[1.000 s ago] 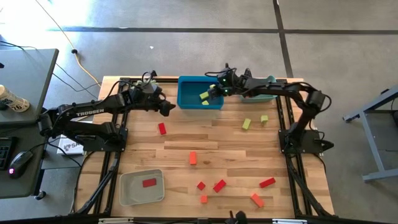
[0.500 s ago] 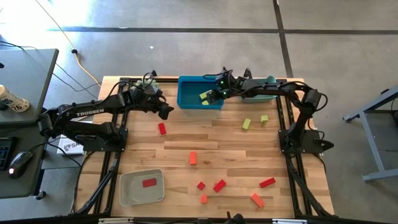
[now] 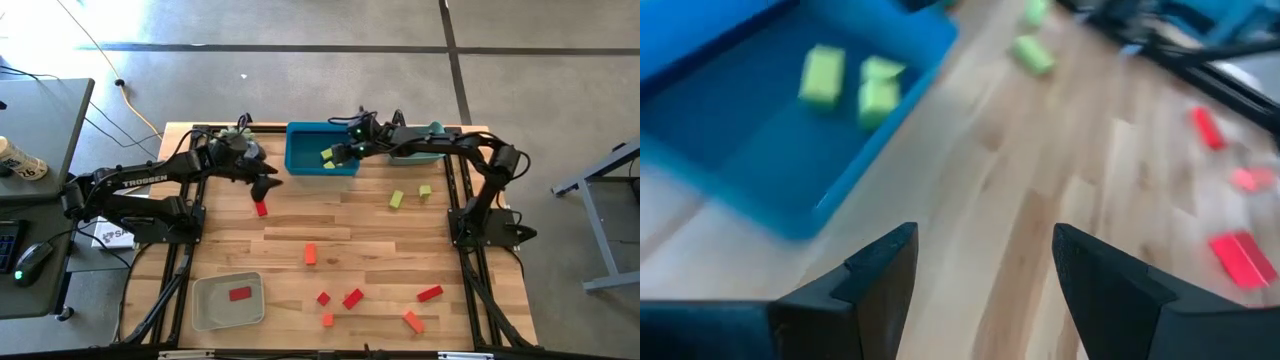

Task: Sort & place blocks by color
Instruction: Put the orange block into the green bin

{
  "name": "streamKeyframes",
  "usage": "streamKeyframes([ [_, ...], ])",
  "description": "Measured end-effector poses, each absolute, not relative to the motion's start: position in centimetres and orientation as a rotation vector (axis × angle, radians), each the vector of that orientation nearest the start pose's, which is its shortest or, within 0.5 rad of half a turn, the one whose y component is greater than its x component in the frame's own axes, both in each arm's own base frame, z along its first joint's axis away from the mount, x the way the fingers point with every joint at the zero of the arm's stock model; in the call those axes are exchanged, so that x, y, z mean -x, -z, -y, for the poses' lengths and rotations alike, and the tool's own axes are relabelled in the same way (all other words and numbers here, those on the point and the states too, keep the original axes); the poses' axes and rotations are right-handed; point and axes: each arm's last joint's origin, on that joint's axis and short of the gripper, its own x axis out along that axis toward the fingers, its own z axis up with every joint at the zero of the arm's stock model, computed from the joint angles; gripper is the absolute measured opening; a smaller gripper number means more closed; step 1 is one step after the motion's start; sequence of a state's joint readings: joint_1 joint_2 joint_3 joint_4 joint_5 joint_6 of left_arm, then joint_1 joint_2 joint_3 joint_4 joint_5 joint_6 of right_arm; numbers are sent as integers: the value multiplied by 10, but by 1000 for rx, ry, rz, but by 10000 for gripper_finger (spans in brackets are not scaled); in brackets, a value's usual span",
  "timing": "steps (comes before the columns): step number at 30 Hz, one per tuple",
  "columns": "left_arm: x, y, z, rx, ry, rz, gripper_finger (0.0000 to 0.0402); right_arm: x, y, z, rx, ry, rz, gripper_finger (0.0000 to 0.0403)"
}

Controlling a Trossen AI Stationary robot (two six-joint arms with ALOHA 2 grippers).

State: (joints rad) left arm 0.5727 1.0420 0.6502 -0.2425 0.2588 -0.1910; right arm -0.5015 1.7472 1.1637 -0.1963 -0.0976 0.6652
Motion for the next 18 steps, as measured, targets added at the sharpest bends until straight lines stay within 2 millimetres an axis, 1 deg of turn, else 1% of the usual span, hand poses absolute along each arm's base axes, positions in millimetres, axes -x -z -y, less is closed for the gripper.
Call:
streamKeyframes([
  [3,-188,-244,-108,331,-271,-522,223,-327,-226,170,-827,621,-550,194],
  [10,-203,-286,-97,21,-139,-431,223,-326,-257,147,-757,615,-453,194],
  [13,-207,-301,-92,-117,-91,-396,223,-326,-264,138,-742,611,-434,194],
  [18,-213,-316,-83,-307,-29,-333,223,-329,-269,125,-731,589,-426,194],
])
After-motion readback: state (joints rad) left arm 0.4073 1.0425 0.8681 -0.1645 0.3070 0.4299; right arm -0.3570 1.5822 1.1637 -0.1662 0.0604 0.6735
